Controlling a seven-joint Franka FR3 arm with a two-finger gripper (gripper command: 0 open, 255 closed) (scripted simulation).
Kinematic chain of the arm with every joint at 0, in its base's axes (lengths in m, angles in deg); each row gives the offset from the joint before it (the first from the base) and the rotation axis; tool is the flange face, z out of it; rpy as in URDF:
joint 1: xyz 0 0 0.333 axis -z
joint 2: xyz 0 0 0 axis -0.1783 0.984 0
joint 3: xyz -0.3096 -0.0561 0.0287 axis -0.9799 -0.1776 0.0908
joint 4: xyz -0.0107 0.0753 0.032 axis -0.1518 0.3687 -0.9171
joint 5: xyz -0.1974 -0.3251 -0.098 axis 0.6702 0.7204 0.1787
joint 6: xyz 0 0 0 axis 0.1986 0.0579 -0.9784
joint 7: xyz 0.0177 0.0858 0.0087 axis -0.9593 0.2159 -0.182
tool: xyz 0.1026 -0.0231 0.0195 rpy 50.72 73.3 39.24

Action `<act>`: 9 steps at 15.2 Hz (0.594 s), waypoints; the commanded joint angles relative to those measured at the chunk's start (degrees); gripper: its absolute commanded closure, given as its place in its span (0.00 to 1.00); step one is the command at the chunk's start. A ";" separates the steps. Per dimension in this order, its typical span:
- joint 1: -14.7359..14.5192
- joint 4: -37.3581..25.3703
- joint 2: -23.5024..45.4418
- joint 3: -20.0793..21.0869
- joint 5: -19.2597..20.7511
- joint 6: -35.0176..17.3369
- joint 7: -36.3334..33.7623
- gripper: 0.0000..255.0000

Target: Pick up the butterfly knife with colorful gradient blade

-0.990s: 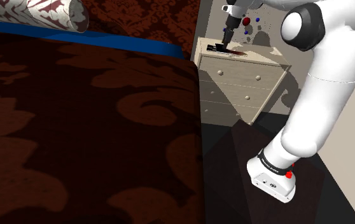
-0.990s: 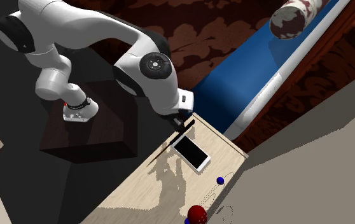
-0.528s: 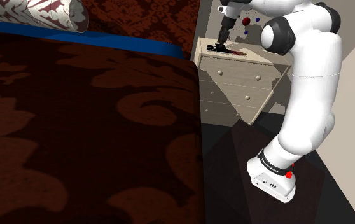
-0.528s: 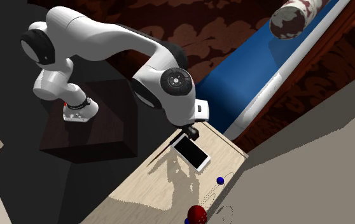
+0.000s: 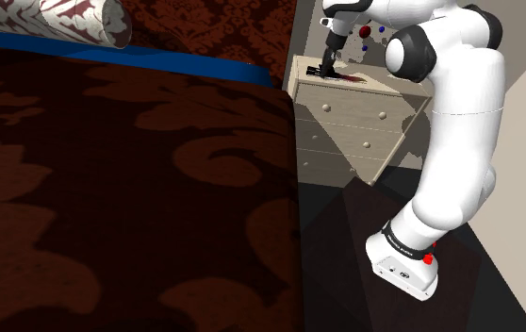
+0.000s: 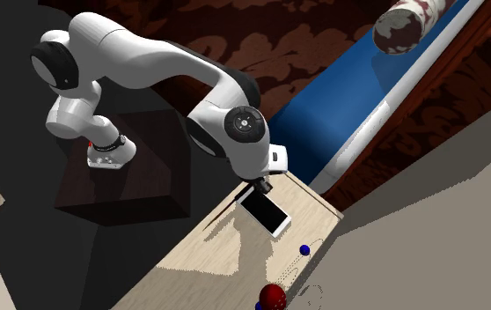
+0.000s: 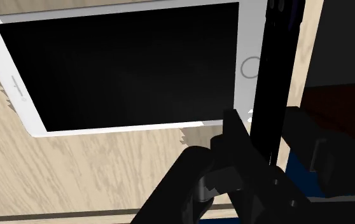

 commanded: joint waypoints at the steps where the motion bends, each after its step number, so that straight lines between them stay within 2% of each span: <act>1: 0.00 0.04 0.00 0.00 -0.01 -0.06 0.02 1.00; 9: 0.09 -0.62 -0.04 -0.03 0.05 0.61 -0.12 1.00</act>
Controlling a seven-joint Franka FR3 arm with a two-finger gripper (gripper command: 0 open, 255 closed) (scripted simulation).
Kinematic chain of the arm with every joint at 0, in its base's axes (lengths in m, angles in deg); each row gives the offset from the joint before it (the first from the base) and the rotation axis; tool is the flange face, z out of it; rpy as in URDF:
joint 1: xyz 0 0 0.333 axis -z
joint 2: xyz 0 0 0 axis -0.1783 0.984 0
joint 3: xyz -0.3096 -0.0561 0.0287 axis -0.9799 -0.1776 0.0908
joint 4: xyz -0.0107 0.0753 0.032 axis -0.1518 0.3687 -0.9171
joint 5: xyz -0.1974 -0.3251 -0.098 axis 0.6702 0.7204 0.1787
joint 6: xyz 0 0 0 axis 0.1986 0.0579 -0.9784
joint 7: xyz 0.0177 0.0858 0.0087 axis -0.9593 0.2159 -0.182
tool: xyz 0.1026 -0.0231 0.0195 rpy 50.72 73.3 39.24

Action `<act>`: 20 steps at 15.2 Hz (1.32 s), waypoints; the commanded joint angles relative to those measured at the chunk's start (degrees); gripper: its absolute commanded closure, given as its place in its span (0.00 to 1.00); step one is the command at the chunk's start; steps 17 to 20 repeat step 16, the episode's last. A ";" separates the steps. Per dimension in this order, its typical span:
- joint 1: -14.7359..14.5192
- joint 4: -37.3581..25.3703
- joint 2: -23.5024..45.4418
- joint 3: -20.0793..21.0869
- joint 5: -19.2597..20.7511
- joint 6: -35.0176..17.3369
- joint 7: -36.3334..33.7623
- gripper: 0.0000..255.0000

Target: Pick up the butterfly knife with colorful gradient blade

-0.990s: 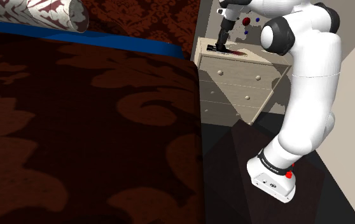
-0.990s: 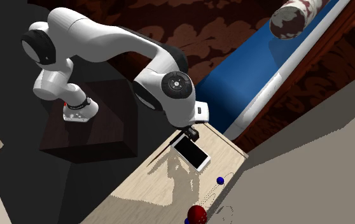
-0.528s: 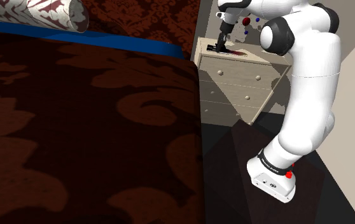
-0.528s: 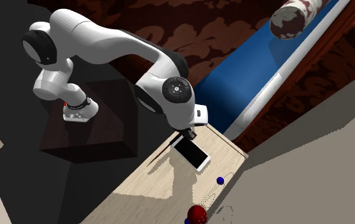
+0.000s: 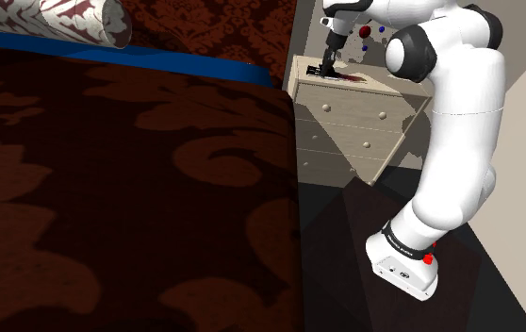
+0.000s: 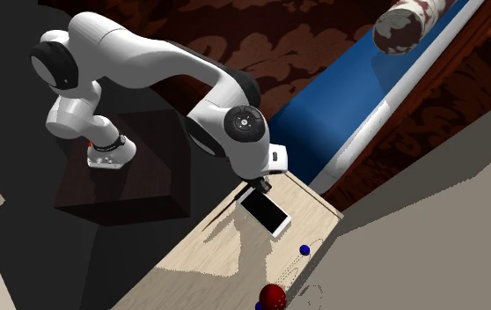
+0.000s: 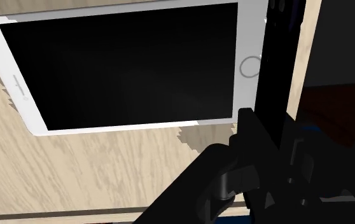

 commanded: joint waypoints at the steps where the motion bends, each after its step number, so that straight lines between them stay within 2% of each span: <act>1: 0.19 -1.22 0.02 -0.04 0.06 1.15 -0.23 1.00; 14: 2.83 -13.69 1.41 -0.05 -0.20 11.86 -2.00 1.00; 20: 2.88 -13.87 1.44 -0.05 -0.22 12.00 -2.02 1.00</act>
